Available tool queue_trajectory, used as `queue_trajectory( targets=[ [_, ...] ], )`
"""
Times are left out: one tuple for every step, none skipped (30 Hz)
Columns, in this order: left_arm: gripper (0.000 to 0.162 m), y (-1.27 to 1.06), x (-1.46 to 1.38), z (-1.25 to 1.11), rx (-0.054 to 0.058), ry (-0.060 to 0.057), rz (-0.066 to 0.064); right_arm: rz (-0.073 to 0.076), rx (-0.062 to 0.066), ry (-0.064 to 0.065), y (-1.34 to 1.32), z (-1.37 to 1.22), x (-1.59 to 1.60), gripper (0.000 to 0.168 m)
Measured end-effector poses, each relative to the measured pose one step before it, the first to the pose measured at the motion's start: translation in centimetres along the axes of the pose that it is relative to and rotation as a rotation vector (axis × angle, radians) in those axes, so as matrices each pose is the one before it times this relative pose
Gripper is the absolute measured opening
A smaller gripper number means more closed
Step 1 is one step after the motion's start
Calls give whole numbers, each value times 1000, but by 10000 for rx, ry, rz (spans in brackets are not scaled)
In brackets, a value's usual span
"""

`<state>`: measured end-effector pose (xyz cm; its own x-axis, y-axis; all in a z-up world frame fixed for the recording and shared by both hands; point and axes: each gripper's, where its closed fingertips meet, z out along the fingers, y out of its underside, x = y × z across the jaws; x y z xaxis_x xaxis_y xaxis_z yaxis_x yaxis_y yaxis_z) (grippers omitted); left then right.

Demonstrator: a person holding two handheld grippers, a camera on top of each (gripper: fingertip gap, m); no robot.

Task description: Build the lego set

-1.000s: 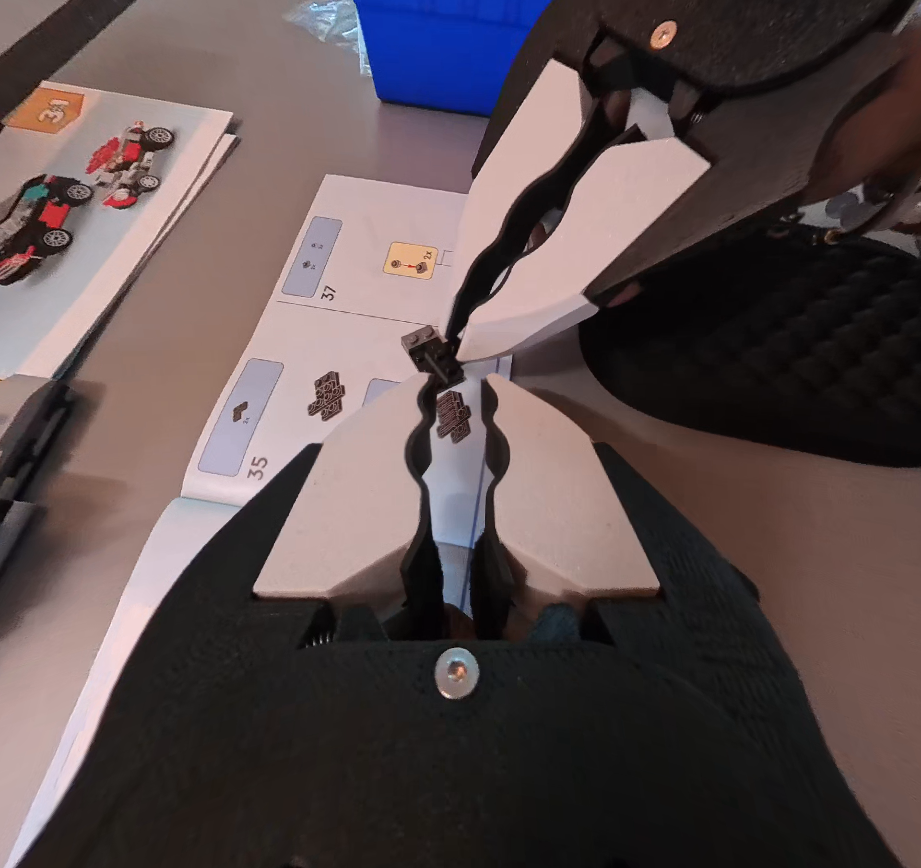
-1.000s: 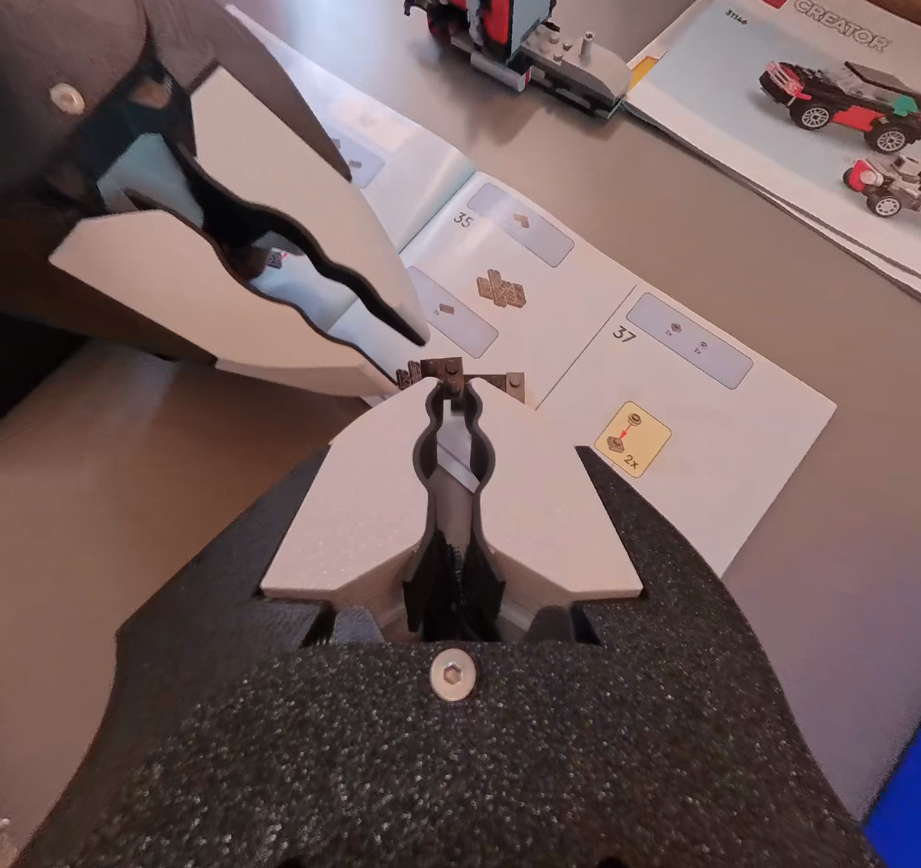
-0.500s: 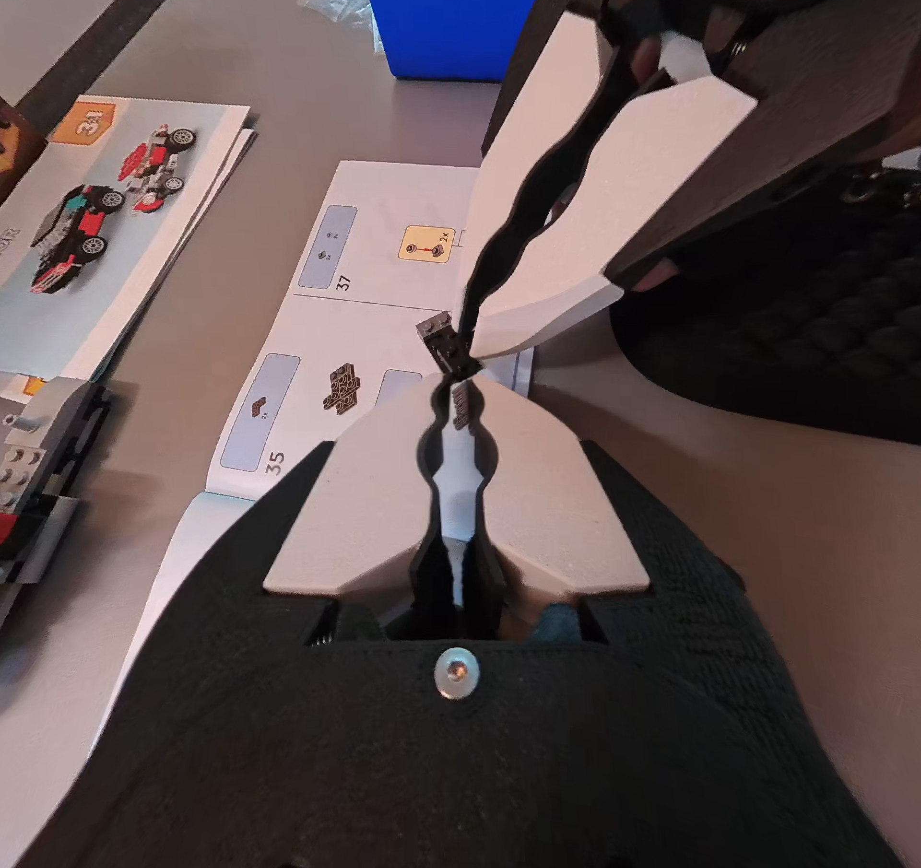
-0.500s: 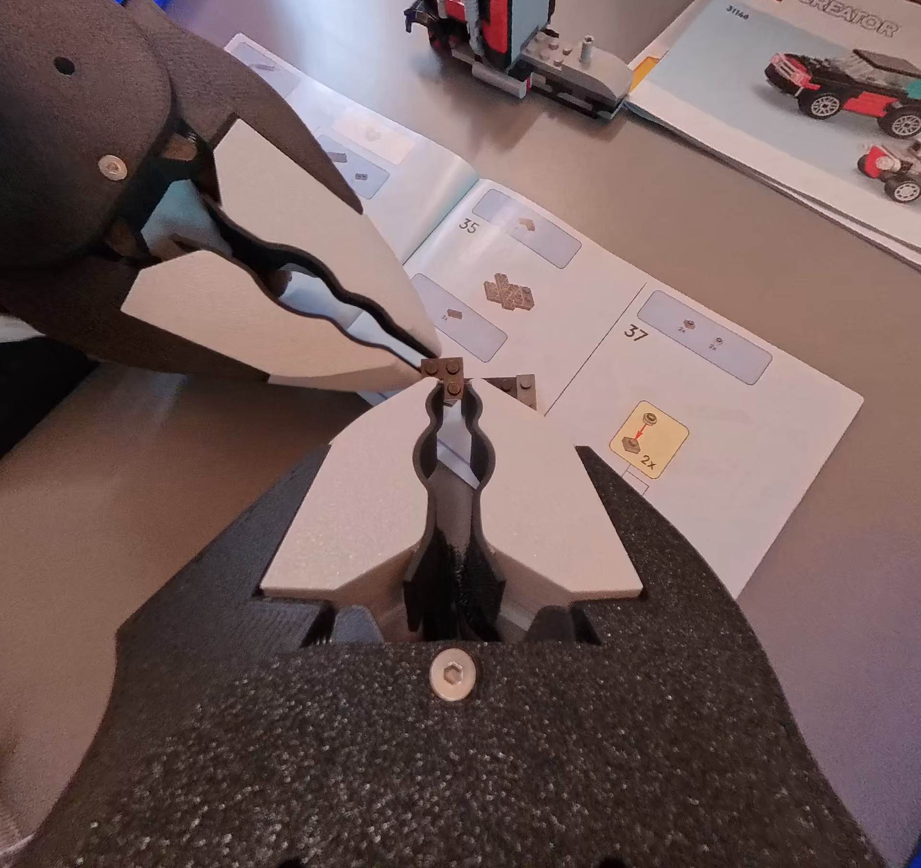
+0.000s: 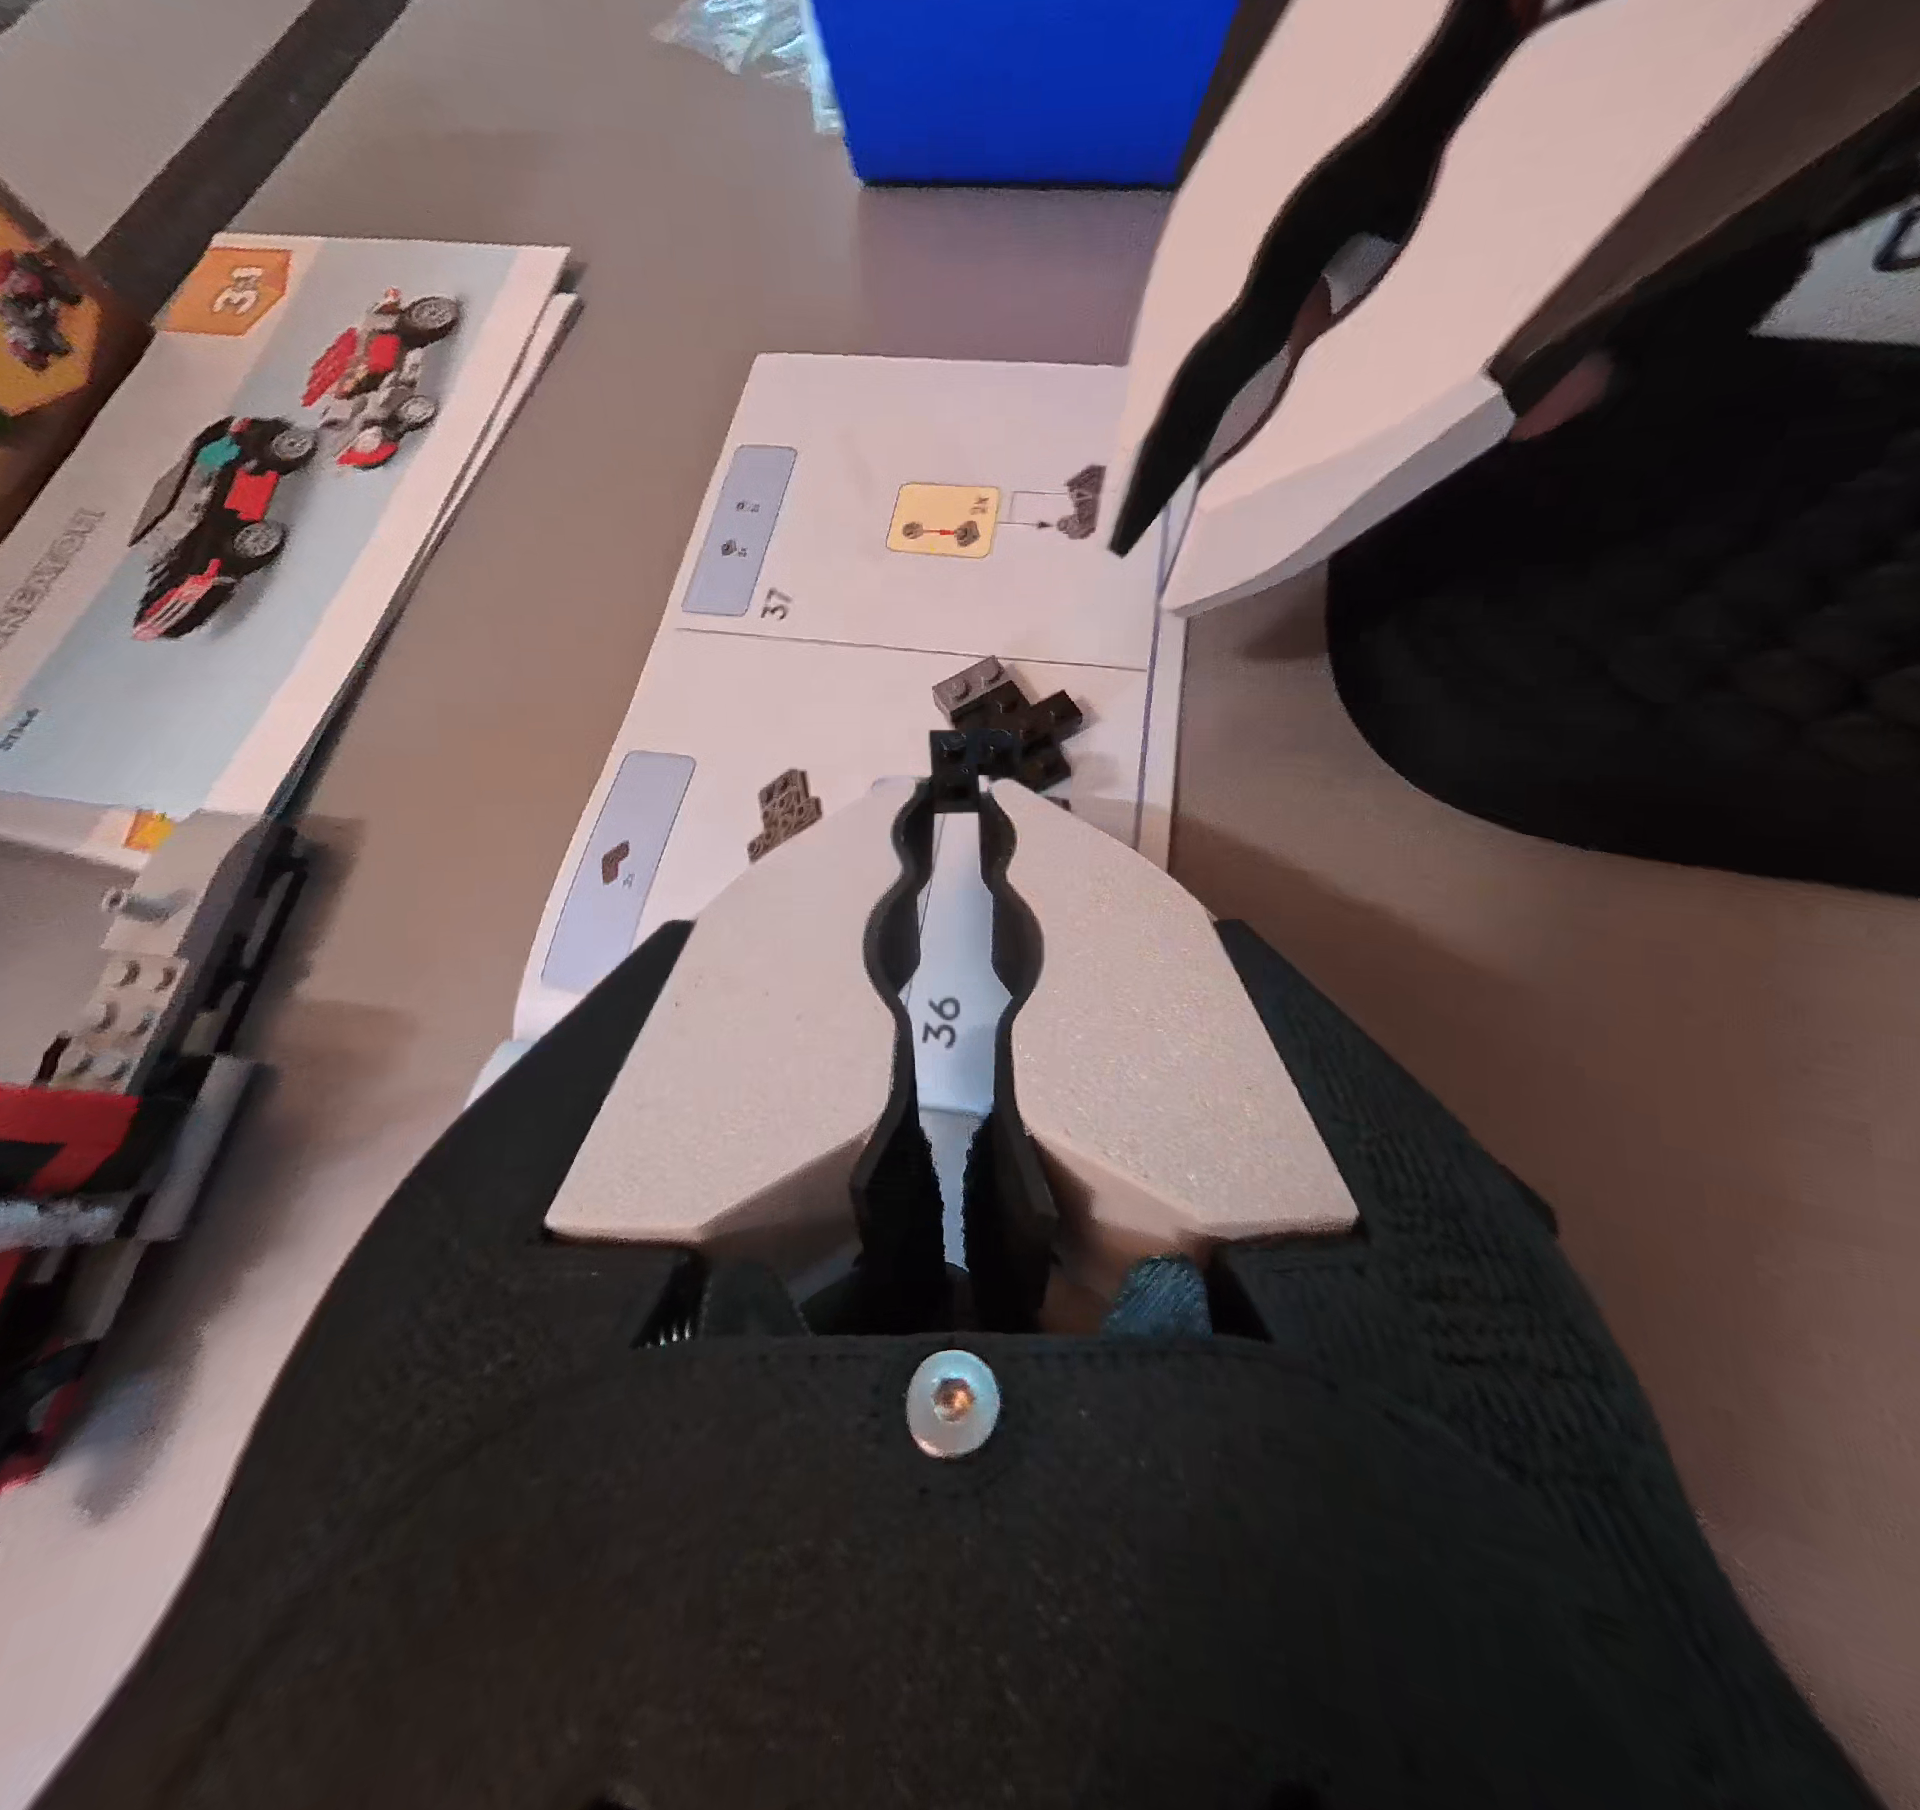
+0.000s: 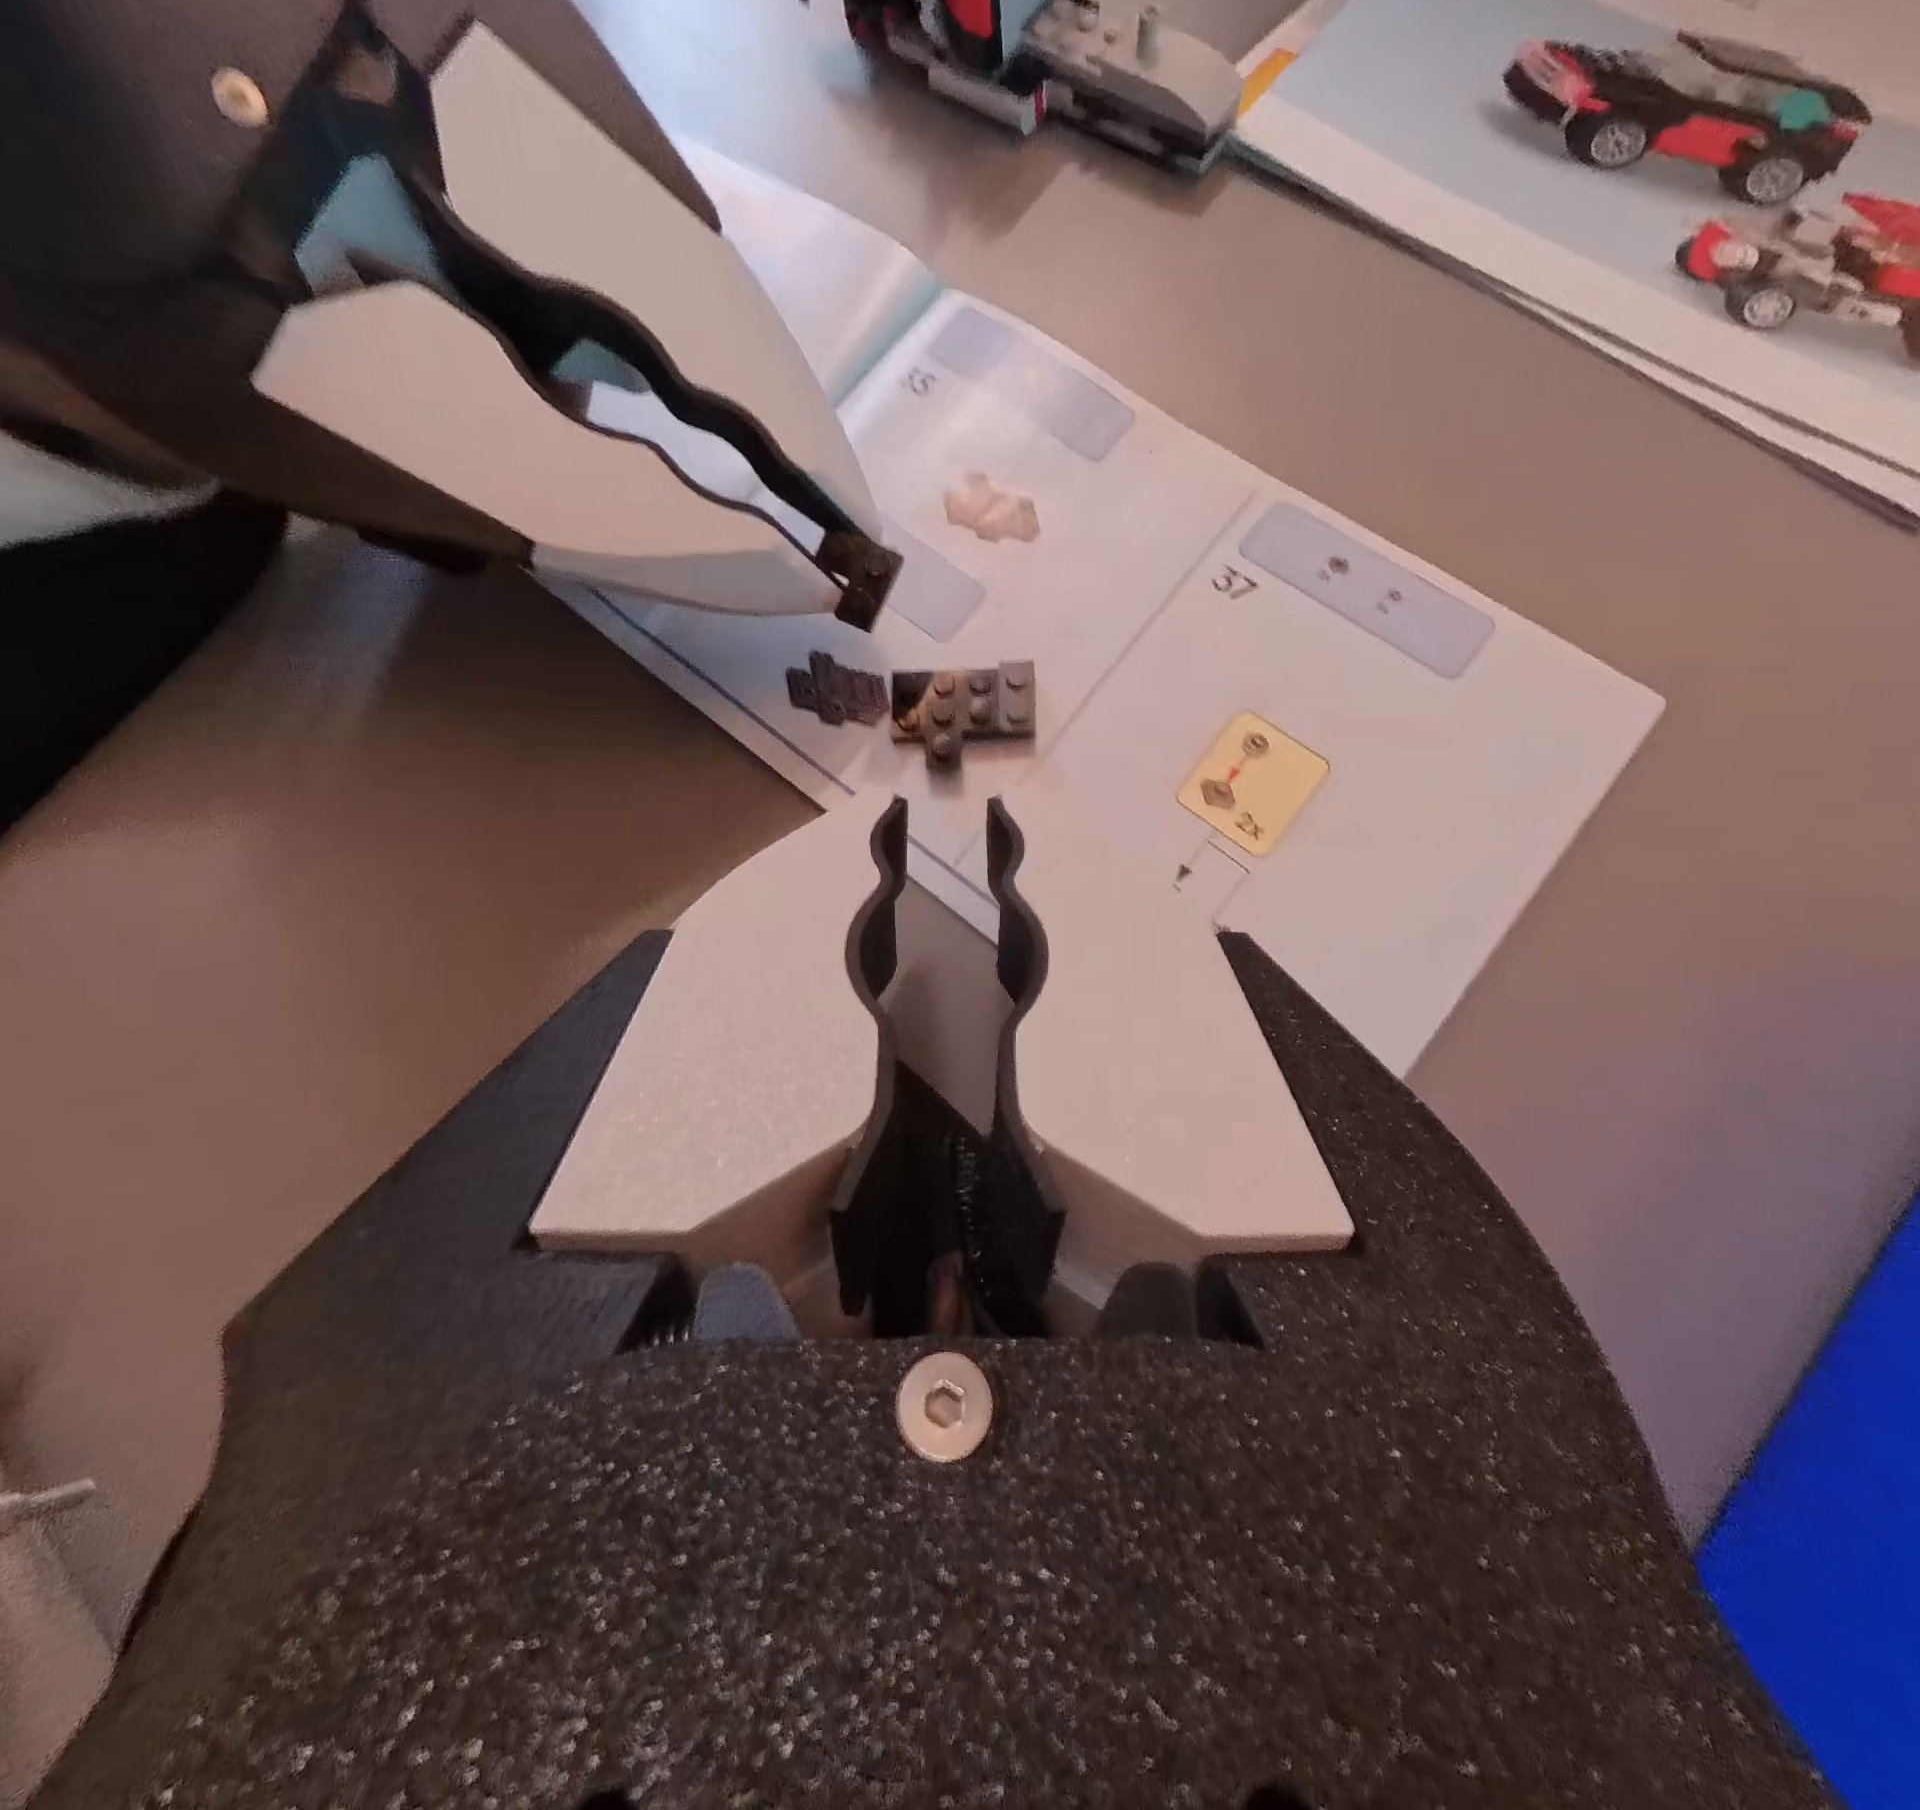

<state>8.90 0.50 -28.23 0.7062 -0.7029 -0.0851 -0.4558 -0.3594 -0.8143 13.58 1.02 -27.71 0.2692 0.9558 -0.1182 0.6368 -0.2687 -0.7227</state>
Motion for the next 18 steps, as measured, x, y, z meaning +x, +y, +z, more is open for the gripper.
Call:
queue_trajectory(
  targets=[
    [9,-145,177,207,7,313,234,-70,-167,65,391,-1,232,15],
    [9,-197,259,171,45,413,267,-128,-74,71,185,7,127,15],
    [9,-182,154,104,28,426,194,-161,11,-20,7,4,-51,15],
    [9,-121,14,9,-27,416,132,-159,60,-78,-119,-11,-147,15],
    [9,-94,124,-45,-21,559,193,-140,70,-53,-163,-5,-104,15],
    [9,-47,141,-64,-12,614,249,-139,52,-51,-151,3,-53,15],
    [9,32,-2,-62,-26,547,330,-151,30,-92,-142,19,-74,15],
    [8,124,-47,-22,-60,517,390,-156,13,-73,-121,34,-4,15],
    [9,129,-47,17,-54,521,337,-165,7,-47,-136,53,52,15],
    [9,143,-57,68,-64,515,183,-207,-4,-125,-108,78,-49,15],
    [9,114,-147,91,-68,422,55,-230,-34,-149,-84,104,-106,15],
    [8,97,-215,99,-71,298,58,-223,-71,-101,-15,126,-43,15],
    [9,206,-194,118,-177,218,71,-190,-107,-32,55,129,48,14],
    [9,252,-201,82,-264,133,37,-189,-136,-69,106,134,-19,14],
    [9,122,-77,62,-206,121,24,-185,-97,-78,88,125,-48,14],
    [9,-74,77,38,-80,176,29,-162,-32,-57,20,124,-13,14],
    [9,-188,76,62,-1,168,55,-142,8,-61,-32,125,-1,14],
    [9,-200,58,84,2,185,67,-109,44,-62,-79,151,4,14]
  ],
)
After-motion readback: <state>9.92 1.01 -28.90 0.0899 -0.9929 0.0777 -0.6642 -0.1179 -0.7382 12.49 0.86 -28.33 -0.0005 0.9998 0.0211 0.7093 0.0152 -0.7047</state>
